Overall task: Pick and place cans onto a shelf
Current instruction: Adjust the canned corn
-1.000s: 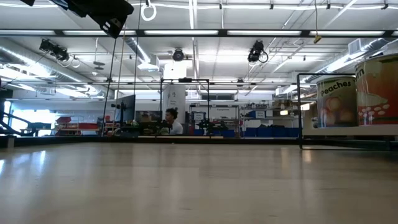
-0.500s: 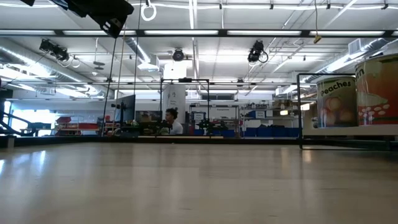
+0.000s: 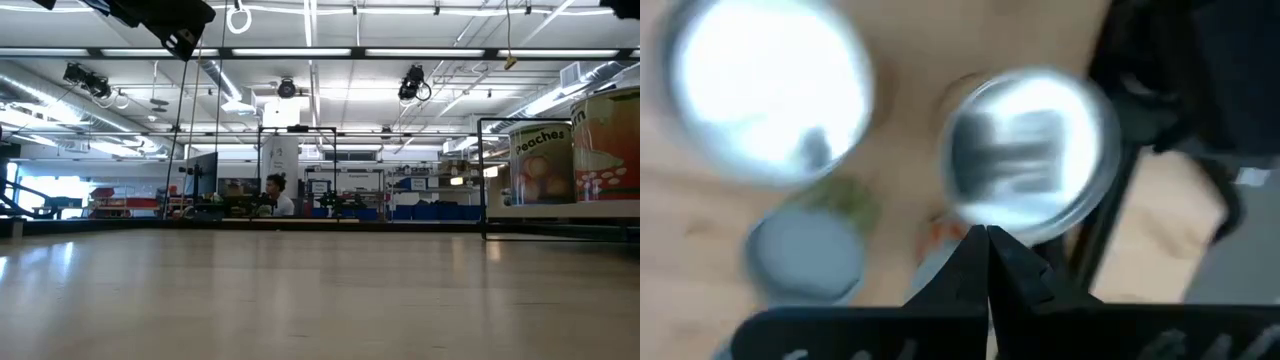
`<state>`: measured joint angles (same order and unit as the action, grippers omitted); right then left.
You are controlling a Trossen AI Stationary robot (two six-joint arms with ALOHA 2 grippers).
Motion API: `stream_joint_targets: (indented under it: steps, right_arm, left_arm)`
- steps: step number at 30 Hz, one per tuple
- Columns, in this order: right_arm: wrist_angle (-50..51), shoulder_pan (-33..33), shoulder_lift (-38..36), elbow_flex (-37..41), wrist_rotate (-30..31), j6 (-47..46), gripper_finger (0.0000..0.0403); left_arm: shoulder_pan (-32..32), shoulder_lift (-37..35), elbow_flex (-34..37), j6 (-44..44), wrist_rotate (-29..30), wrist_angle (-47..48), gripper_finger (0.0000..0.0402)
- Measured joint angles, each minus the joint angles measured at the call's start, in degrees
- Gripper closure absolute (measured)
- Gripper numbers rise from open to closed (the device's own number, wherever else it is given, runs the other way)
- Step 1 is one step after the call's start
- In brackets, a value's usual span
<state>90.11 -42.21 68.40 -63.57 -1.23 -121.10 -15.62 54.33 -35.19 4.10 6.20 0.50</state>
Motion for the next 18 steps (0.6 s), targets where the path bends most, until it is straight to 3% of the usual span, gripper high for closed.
stream_joint_targets:
  steps: [10,18]
  right_arm:
    - [-0.3,5.2,-5.5,5.8,-0.6,5.1,0.0401]
    - [-3.2,8.0,-6.0,9.7,-4.5,8.9,0.0401]
  left_arm:
    - [0.0,0.0,0.0,0.9,0.0,0.1,0.0390]
    - [0.0,0.0,0.0,0.8,0.0,0.1,0.0390]
